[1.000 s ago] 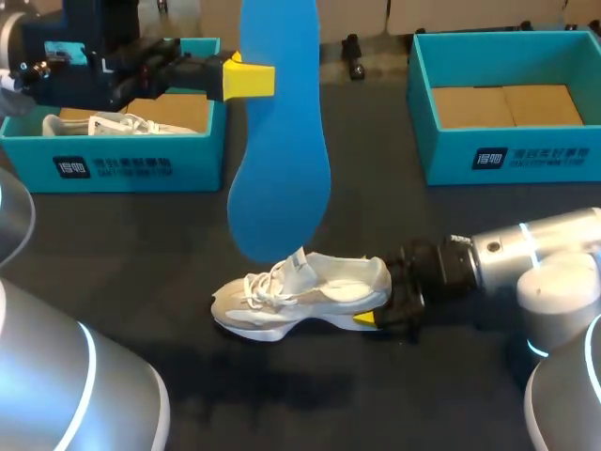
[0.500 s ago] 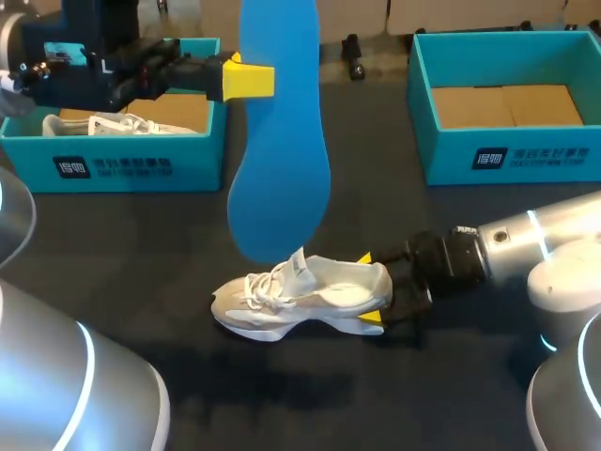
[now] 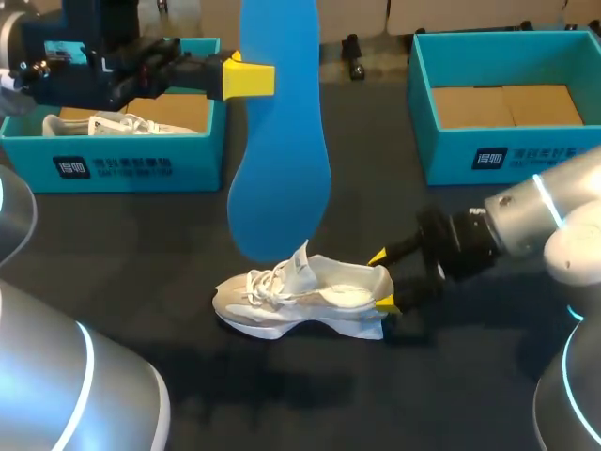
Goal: Take the shoe out of the shoebox, open the shoe tongue, remove and reinsert the insole, then place the shoe into the shoebox
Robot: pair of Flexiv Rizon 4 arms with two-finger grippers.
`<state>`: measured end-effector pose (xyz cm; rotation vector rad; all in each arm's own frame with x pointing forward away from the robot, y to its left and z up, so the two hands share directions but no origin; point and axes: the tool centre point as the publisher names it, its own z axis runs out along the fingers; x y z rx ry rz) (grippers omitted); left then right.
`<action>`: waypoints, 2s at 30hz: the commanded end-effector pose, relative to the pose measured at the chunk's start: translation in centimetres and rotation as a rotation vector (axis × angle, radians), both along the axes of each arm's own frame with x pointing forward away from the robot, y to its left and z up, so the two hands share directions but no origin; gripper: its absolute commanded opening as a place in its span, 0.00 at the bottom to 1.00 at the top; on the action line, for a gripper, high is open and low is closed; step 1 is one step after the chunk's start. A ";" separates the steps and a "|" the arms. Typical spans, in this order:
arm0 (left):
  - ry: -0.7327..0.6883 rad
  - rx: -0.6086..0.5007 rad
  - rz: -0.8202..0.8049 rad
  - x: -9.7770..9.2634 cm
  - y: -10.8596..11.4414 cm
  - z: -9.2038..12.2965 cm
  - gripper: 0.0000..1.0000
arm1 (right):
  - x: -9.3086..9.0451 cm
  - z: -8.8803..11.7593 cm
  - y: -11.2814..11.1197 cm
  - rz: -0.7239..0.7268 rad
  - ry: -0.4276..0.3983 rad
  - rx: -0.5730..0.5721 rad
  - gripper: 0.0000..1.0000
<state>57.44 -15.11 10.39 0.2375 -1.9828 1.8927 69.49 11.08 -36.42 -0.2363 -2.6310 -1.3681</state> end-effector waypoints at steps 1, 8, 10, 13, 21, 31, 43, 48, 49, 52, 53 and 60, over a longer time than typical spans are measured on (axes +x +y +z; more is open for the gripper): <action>0.000 0.002 -0.002 0.1 -0.1 0.0 0.00 | -0.6 1.8 0.4 -0.001 0.019 -0.227 1.00; 0.000 0.002 -0.002 0.1 -0.1 0.0 0.00 | -0.7 3.6 1.0 0.011 0.023 -0.397 1.00; 0.000 0.002 -0.002 0.1 -0.1 0.0 0.00 | -0.6 4.0 1.2 0.028 0.043 -0.447 1.00; 0.000 0.002 -0.002 0.1 -0.1 0.0 0.00 | -0.6 4.3 1.4 0.043 0.077 -0.502 1.00; 0.000 0.002 -0.002 0.1 -0.1 0.0 0.00 | -0.5 4.4 1.1 0.090 0.146 -0.603 1.00; 0.000 0.002 -0.002 0.1 -0.1 0.0 0.00 | -0.8 4.8 2.1 0.074 0.091 -0.724 1.00; 0.000 0.002 -0.002 0.1 -0.1 0.0 0.00 | -1.2 5.3 2.5 0.028 0.052 -0.807 1.00; 0.000 0.002 -0.002 0.1 -0.1 0.0 0.00 | -1.1 5.7 2.7 0.004 0.066 -0.841 1.00; 0.000 0.002 -0.002 0.1 -0.1 0.0 0.00 | -1.1 5.7 2.7 0.004 0.066 -0.841 1.00; 0.000 0.002 -0.002 0.1 -0.1 0.0 0.00 | -1.1 5.7 2.7 0.004 0.066 -0.841 1.00; 0.000 0.002 -0.002 0.1 -0.1 0.0 0.00 | -1.1 5.7 2.7 0.004 0.066 -0.841 1.00; 0.000 0.002 -0.002 0.1 -0.1 0.0 0.00 | -1.1 5.7 2.7 0.004 0.066 -0.841 1.00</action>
